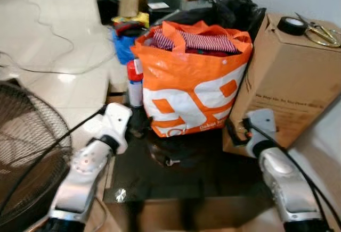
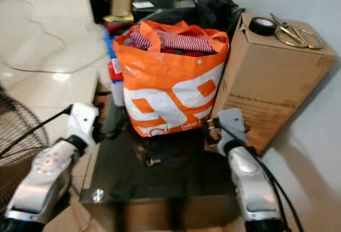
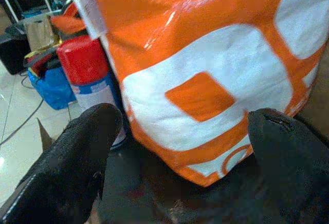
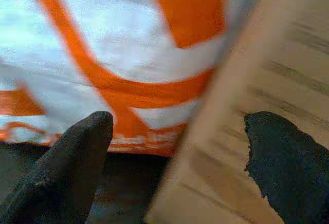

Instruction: Hang keys on a hook

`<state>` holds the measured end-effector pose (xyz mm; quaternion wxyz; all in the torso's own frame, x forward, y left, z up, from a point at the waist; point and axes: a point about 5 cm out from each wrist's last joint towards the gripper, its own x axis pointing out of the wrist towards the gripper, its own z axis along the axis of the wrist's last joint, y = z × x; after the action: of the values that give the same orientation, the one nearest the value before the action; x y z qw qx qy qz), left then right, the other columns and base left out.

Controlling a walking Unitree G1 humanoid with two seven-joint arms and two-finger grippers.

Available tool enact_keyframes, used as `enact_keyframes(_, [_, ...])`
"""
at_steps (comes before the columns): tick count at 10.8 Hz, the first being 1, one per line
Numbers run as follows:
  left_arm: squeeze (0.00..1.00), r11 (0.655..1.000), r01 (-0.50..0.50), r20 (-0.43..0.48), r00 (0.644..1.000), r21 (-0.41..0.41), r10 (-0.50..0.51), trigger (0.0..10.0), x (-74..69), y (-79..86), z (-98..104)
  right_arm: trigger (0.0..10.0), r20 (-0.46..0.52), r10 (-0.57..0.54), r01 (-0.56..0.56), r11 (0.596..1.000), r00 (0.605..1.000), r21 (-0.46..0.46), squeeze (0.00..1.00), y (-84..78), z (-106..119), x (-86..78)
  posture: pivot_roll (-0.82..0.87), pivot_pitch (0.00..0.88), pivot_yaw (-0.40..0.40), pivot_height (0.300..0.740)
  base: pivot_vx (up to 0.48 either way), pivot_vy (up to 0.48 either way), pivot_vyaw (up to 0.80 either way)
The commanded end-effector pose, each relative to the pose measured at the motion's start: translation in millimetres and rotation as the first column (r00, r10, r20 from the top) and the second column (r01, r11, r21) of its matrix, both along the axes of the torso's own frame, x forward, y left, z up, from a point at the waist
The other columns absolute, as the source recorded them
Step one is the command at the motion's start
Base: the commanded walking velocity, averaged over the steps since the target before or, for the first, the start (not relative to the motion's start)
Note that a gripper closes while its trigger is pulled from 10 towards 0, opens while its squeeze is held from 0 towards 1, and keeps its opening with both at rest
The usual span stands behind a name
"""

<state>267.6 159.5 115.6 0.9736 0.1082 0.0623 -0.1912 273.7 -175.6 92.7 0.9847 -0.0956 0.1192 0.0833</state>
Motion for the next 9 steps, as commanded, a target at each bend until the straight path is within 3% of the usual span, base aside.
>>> enact_keyframes(1, [0.0, 1.0, 0.001, 0.003, 1.0, 0.005, -0.001, 10.0, -0.9, -1.2, 1, 10.0, 0.025, 0.058, -0.058, 0.998, 0.998, -0.005, 1.0, 6.4, 8, 5.8, -0.03, 0.0, -0.045, 0.74, 0.0, 0.0, 0.0])
enact_keyframes(3, [0.0, 0.997, 0.064, -0.026, 0.998, 0.038, -0.063, 10.0, -3.5, -4.2, -3, 10.0, -0.022, 0.163, -0.164, 0.987, 0.986, -0.007, 1.0, 17.3, 6, 9.2, -0.02, 0.0, -0.051, 0.74, 0.0, 0.0, 0.0])
enact_keyframes(4, [0.0, 0.985, 0.159, -0.072, 0.985, 0.068, -0.154, 10.0, -8.4, -6.8, -8, 10.0, -0.115, 0.265, -0.273, 0.961, 0.957, -0.051, 1.0, 26.3, -5, 10.8, -0.02, 0.0, -0.053, 0.74, 0.0, 0.0, 0.0])
enact_keyframes(6, [0.0, 0.94, 0.31, -0.201, 0.939, 0.141, -0.279, 10.0, -26.8, 1.3, -20, 10.0, -0.234, 0.402, -0.439, 0.889, 0.885, -0.133, 1.0, 43.2, -27, 22.1, -0.01, 0.0, -0.085, 0.74, 0.0, 0.0, 0.0])
enact_keyframes(7, [0.0, 0.928, 0.342, -0.235, 0.924, 0.15, -0.303, 10.0, -35.6, 5.2, -21, 10.0, -0.274, 0.446, -0.491, 0.862, 0.852, -0.127, 1.0, 52.4, -35, 24.6, 0.0, 0.0, -0.099, 0.74, 0.0, 0.0, 0.0])
enact_keyframes(8, [0.0, 0.901, 0.404, -0.293, 0.891, 0.159, -0.347, 10.0, -49.5, 10.7, -22, 10.0, -0.345, 0.541, -0.596, 0.8, 0.767, -0.071, 1.0, 70.6, -50, 24.6, 0.01, 0.0, -0.126, 0.74, 0.0, 0.0, 0.0])
enact_keyframes(9, [0.0, 0.887, 0.429, -0.318, 0.876, 0.171, -0.363, 10.0, -55.7, 13.9, -22, 10.0, -0.374, 0.57, -0.635, 0.769, 0.732, -0.071, 1.0, 77.0, -58, 23.3, 0.03, 0.0, -0.14, 0.74, 0.0, 0.0, 0.0])
